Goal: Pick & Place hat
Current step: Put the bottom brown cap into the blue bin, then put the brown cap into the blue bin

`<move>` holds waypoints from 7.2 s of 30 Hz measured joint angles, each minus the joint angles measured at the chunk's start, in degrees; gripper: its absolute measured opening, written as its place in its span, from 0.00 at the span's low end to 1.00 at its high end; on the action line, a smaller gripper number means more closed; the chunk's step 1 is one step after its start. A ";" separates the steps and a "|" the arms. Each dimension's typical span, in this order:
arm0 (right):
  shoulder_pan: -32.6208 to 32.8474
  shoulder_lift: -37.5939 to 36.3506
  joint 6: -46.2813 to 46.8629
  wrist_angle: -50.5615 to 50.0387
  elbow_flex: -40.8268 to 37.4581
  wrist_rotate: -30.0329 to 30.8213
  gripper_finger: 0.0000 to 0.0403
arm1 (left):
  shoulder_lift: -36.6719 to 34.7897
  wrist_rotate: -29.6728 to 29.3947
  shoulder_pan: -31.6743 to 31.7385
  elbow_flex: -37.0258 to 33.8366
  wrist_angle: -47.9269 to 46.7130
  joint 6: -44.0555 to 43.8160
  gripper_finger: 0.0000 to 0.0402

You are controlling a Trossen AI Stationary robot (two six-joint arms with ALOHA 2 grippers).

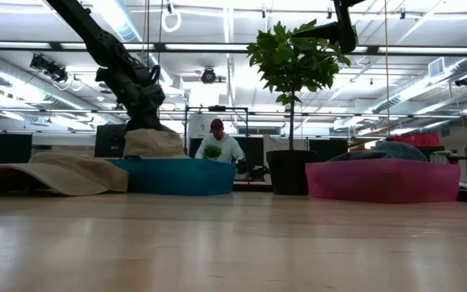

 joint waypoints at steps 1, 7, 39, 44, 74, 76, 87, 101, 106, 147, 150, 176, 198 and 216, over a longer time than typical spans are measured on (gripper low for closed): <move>0.00 0.00 0.01 0.00 0.00 -0.01 0.91 | 0.00 0.00 -0.22 0.00 0.32 -0.27 0.01; 0.00 0.00 0.01 0.02 0.00 -0.02 0.91 | 0.00 -0.32 -1.57 0.00 -1.49 4.17 0.01; 0.02 0.00 -0.03 -0.04 0.00 -0.04 0.91 | -0.02 -14.69 -6.36 0.00 -2.70 4.03 0.06; 0.02 0.00 -0.03 -0.04 0.01 -0.08 0.91 | -0.02 -15.46 -7.97 0.00 -2.64 4.08 0.17; 0.04 -0.02 -0.25 -0.33 0.00 -3.03 0.91 | -2.32 -17.53 -8.22 -0.02 -3.41 -0.63 0.68; 0.04 -0.02 -0.23 -0.56 0.00 -3.04 0.91 | -4.14 -17.11 -8.27 -0.02 -3.34 -1.05 0.68; 0.04 -0.02 -0.25 -1.35 0.00 -3.05 0.91 | -13.52 -20.80 -7.81 0.00 -0.56 -7.84 0.67; 0.02 -0.02 -0.14 -2.68 0.00 -3.04 0.91 | -8.47 -20.79 -11.19 -3.20 1.87 -10.56 0.63; 0.02 -0.02 -0.03 -2.60 0.00 -3.04 0.91 | -5.05 -24.24 -10.12 -5.80 2.87 -11.30 0.58; -0.02 -0.02 -0.39 -5.22 0.00 -8.88 0.91 | -16.35 -25.84 -10.56 -2.05 -37.06 6.41 0.53; -0.02 -0.02 -1.19 -5.55 0.00 -11.03 0.91 | -15.44 -26.18 -10.80 -2.05 -38.50 6.20 0.53; 0.03 -0.02 -3.53 -6.86 0.00 -18.02 0.91 | -5.64 -21.26 -3.87 -9.21 -39.07 2.18 0.46; -0.01 -0.02 -2.74 -6.82 0.00 -17.86 0.91 | -5.64 -21.37 -3.08 -15.44 -30.55 0.85 0.51; -0.02 -0.02 -3.01 -6.80 0.00 -17.86 0.91 | -5.64 -21.34 -3.41 -15.51 -34.08 -17.93 0.51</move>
